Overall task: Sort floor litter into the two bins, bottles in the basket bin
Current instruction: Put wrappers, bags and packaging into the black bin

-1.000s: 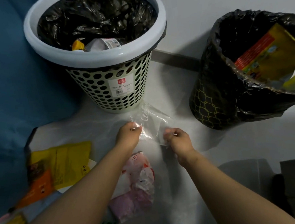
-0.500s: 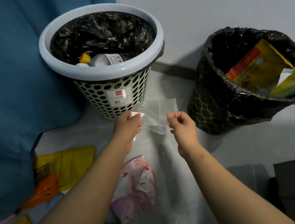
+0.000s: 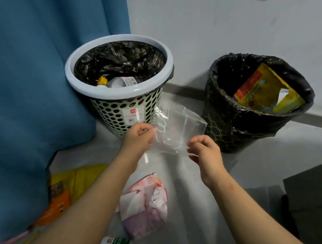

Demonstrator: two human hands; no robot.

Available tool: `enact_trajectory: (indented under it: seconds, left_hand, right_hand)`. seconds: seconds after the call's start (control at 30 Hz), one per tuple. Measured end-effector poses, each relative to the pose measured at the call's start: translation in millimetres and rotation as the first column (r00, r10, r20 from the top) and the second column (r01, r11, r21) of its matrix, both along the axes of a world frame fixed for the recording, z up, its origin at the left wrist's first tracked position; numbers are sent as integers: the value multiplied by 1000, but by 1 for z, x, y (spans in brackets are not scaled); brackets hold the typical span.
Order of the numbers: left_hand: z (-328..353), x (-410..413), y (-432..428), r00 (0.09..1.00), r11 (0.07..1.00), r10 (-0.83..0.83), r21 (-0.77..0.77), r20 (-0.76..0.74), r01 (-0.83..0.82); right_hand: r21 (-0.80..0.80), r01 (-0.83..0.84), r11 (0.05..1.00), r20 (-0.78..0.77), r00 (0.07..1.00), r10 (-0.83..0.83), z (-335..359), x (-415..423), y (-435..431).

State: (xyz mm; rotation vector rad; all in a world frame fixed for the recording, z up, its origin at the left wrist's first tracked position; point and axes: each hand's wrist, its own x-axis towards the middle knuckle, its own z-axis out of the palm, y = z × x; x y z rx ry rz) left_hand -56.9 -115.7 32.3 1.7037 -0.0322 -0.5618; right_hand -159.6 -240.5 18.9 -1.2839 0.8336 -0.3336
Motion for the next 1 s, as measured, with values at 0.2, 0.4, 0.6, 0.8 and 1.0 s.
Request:
enact_trajectory:
  seconds: [0.2,0.4,0.6,0.8,1.0]
  left_hand:
    - [25,-9,8,955,998,-26,62,296,8]
    - [44,-17,10,894,971,-114,240,434,7]
    - [62,-23,9,976,994,-69,-74,207,86]
    - [77,-33,-2,1000,944,-7,-329,-23,-1]
    - [98,-28,-27,999,959,21,-283,24,-13]
  right_hand:
    - [-44,-22,999,15,1000,23,20,-10,2]
    - [-100,-8,995,78,997,16,41,-12,-2]
    - [65,14,998,133,991,-23,45,-14,-6]
    - [212,-161,964,215,970,114,62,-12,0]
    - [0,-46,999,295,955,43,93,0,-9]
